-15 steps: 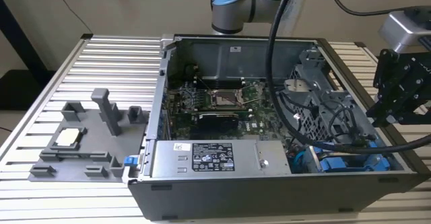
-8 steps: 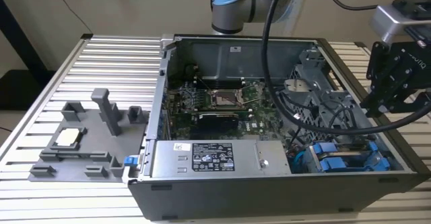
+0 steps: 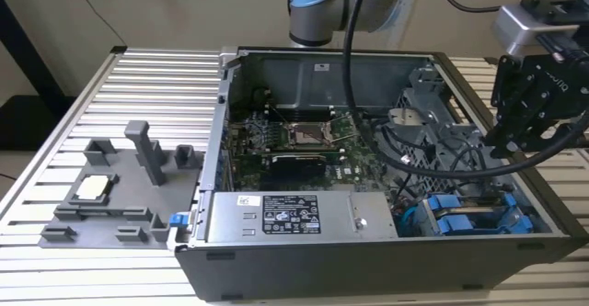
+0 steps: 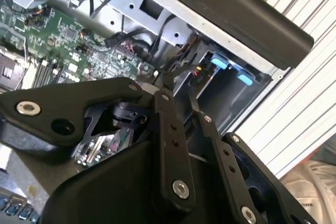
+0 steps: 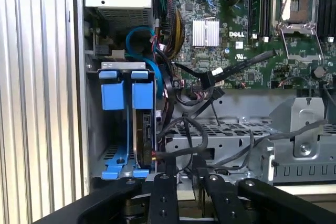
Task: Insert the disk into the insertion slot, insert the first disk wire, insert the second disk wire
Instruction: 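Insert the second disk wire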
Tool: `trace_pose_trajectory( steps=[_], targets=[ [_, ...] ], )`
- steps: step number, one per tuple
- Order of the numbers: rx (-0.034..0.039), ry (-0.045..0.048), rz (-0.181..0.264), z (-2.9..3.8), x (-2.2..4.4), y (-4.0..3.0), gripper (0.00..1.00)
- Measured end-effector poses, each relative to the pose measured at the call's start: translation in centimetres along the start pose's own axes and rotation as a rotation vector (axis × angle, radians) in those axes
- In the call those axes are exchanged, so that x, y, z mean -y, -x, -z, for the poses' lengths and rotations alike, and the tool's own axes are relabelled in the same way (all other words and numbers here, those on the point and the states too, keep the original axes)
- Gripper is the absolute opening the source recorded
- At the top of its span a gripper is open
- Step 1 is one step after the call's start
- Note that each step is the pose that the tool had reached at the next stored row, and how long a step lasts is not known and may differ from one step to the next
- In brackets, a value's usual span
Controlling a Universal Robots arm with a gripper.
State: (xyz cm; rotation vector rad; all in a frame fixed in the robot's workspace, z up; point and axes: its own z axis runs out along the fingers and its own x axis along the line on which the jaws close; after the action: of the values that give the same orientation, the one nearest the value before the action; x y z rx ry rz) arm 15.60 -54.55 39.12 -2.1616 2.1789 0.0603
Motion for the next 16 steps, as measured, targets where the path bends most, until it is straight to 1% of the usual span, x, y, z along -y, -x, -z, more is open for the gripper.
trace_pose_trajectory(
  steps=[7, 9, 13, 14, 16],
  targets=[
    [0.0002, -0.0052, 0.0, 0.0, -3.14, -0.02, 0.27],
    [0.0, -0.0063, 0.001, 0.0, -3.89, -0.03, 0.27],
    [0.0001, -0.007, 0.001, -0.03, -5.34, -0.04, 0.27],
    [0.0002, -0.0071, 0.001, -0.03, -5.63, -0.04, 0.27],
    [0.0001, -0.0071, 0.0, -0.02, -6.01, -0.04, 0.27]
  ],
)
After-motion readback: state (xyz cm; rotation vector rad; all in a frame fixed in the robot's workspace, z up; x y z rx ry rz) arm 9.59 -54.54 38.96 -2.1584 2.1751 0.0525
